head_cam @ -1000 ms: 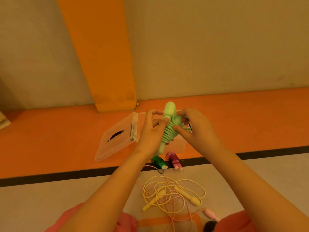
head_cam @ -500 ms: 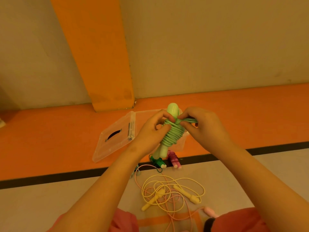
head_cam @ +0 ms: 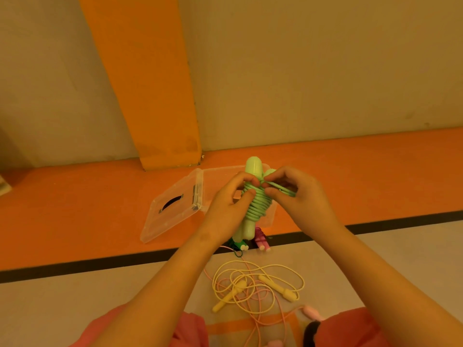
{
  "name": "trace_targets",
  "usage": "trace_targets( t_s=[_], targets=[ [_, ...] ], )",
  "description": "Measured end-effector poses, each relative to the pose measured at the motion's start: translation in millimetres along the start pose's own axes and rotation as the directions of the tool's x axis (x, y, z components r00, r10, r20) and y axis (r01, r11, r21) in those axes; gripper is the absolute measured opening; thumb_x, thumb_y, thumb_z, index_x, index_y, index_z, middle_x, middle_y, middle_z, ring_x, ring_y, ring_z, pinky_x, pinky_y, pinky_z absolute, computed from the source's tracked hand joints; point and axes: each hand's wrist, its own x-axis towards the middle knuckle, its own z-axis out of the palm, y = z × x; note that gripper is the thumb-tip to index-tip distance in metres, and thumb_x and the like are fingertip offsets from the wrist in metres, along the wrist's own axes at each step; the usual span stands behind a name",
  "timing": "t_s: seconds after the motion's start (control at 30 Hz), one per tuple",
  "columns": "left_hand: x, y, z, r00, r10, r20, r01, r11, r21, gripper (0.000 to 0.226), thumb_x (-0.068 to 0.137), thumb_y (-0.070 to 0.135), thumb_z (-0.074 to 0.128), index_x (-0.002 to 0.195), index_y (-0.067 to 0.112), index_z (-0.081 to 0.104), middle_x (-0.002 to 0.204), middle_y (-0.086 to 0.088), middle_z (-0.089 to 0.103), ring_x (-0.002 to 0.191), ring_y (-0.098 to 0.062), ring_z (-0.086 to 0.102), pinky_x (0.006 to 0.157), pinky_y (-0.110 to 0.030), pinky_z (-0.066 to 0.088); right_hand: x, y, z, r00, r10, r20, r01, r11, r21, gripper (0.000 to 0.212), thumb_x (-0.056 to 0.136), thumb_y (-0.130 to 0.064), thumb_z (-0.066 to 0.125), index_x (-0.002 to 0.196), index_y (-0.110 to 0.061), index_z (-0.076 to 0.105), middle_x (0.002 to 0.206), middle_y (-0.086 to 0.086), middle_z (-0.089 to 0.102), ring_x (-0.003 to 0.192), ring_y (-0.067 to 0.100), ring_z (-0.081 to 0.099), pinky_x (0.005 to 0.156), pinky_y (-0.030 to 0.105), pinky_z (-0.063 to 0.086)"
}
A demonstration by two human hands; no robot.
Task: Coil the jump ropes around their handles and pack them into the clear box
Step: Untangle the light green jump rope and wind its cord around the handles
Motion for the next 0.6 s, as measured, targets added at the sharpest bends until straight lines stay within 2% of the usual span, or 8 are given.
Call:
trace_targets(
  t_s=[0.07, 0.17, 0.27, 0.33, 0.43, 0.5, 0.6],
  targets=[
    [-1, 1, 0, 0.999, 0.021, -0.025, -0.020, 0.999, 0.042, 0.018, 0.097, 0.009, 0.050, 0.105, 0.020, 0.062, 0.105, -0.003, 0.062, 0.075, -0.016, 0.070, 0.069, -0.044, 0.060, -2, -2, -1, 1.000, 0.008, -0.005, -0.008, 0.999, 0.033, 0.023, 0.080, -0.002, 0.070, 0.088, -0.021, 0.061, 0.091, -0.002, 0.067, 0.085, 0.007, 0.064, 0.075, 0.020, 0.051],
    [-4, 1, -1, 0.999, 0.027, -0.017, -0.026, 0.998, 0.063, 0.015, 0.093, 0.016, 0.054, 0.101, 0.026, 0.061, 0.105, -0.003, 0.062, 0.078, -0.025, 0.070, 0.069, -0.052, 0.058, -4, -3, 0, 0.999, 0.022, -0.024, -0.020, 0.996, 0.086, 0.028, 0.079, 0.001, 0.069, 0.085, -0.024, 0.060, 0.090, -0.004, 0.067, 0.086, 0.009, 0.065, 0.076, 0.020, 0.051],
    [-8, 4, 0, 1.000, 0.002, 0.003, -0.002, 0.999, 0.050, 0.017, 0.093, 0.008, 0.052, 0.096, 0.024, 0.056, 0.104, -0.005, 0.059, 0.076, -0.028, 0.070, 0.066, -0.054, 0.058, -6, -4, 0, 0.998, -0.005, -0.058, 0.008, 0.998, 0.065, 0.027, 0.081, 0.000, 0.068, 0.085, -0.025, 0.060, 0.089, -0.007, 0.067, 0.085, 0.005, 0.065, 0.074, 0.018, 0.051],
    [-10, 6, 2, 1.000, 0.007, -0.015, -0.006, 0.998, 0.068, 0.017, 0.092, 0.002, 0.048, 0.094, 0.018, 0.052, 0.097, -0.001, 0.059, 0.071, -0.019, 0.068, 0.061, -0.046, 0.057, -6, -5, 0, 0.996, -0.072, -0.048, 0.068, 0.994, -0.084, 0.021, 0.081, -0.003, 0.069, 0.089, -0.021, 0.062, 0.089, -0.006, 0.067, 0.085, 0.002, 0.063, 0.073, 0.015, 0.050],
    [-9, 7, 2, 0.998, 0.030, -0.057, -0.025, 0.996, 0.086, 0.013, 0.090, -0.003, 0.045, 0.091, 0.010, 0.048, 0.086, 0.001, 0.058, 0.062, -0.006, 0.060, 0.054, -0.035, 0.052, -6, -7, 4, 0.984, -0.173, 0.037, 0.176, 0.944, -0.279, 0.022, 0.077, -0.004, 0.072, 0.095, -0.015, 0.065, 0.092, -0.005, 0.065, 0.086, -0.005, 0.055, 0.071, 0.003, 0.039],
    [-8, 8, 1, 0.997, 0.023, -0.079, -0.017, 0.997, 0.078, 0.012, 0.092, -0.004, 0.043, 0.092, 0.007, 0.047, 0.084, 0.001, 0.057, 0.060, -0.001, 0.058, 0.054, -0.027, 0.052, -7, -9, 9, 0.980, -0.184, 0.081, 0.200, 0.924, -0.327, 0.026, 0.076, -0.006, 0.073, 0.099, -0.015, 0.065, 0.091, -0.012, 0.060, 0.084, -0.008, 0.049, 0.071, 0.000, 0.034],
    [-9, 9, 1, 0.997, -0.013, -0.078, 0.014, 1.000, 0.013, 0.011, 0.095, -0.004, 0.040, 0.096, 0.005, 0.046, 0.088, 0.004, 0.057, 0.060, 0.004, 0.059, 0.053, -0.016, 0.049, -7, -12, 11, 0.985, -0.152, 0.084, 0.170, 0.945, -0.280, 0.029, 0.076, -0.009, 0.074, 0.101, -0.017, 0.064, 0.092, -0.013, 0.062, 0.085, -0.007, 0.052, 0.071, 0.000, 0.035]
  ],
)
